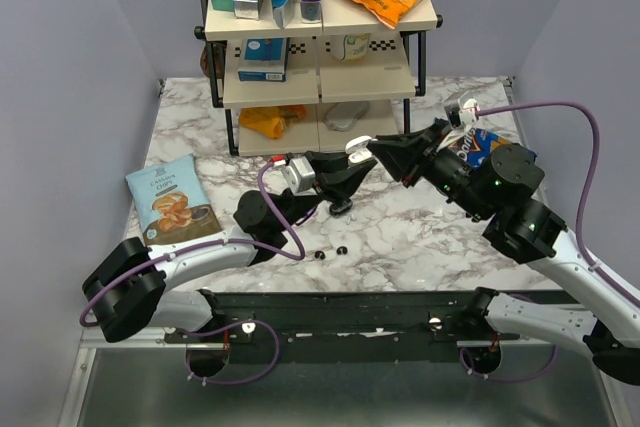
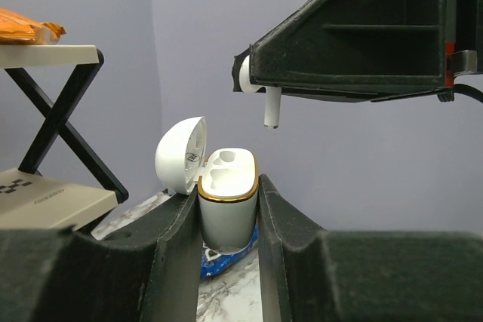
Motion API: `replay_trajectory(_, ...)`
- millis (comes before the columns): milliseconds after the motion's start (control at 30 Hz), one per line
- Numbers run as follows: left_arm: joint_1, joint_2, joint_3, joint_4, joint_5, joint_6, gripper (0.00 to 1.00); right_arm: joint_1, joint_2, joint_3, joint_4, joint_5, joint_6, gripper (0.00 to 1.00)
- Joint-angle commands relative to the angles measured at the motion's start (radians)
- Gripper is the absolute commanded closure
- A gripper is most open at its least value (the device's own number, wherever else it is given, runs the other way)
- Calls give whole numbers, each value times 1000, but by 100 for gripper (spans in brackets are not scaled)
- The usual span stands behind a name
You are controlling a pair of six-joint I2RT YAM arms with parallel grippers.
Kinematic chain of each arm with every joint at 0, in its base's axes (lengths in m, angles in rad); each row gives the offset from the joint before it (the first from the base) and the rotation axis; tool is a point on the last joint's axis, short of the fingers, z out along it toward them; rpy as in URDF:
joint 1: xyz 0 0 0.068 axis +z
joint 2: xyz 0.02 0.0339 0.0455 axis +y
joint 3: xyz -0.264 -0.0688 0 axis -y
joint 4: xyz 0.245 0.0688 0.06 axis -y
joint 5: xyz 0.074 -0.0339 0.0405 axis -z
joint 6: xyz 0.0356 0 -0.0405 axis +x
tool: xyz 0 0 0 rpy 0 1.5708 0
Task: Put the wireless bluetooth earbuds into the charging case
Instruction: Place the earbud in the charging case.
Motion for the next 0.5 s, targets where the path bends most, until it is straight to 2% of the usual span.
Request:
replay_trajectory(0,5,-13,23,31,39,9,100,16,16,9,51,35,-25,99)
replay_trajectory(467,5,-33,15,19,15,-33,100,40,18,-64,107,127,-59,99)
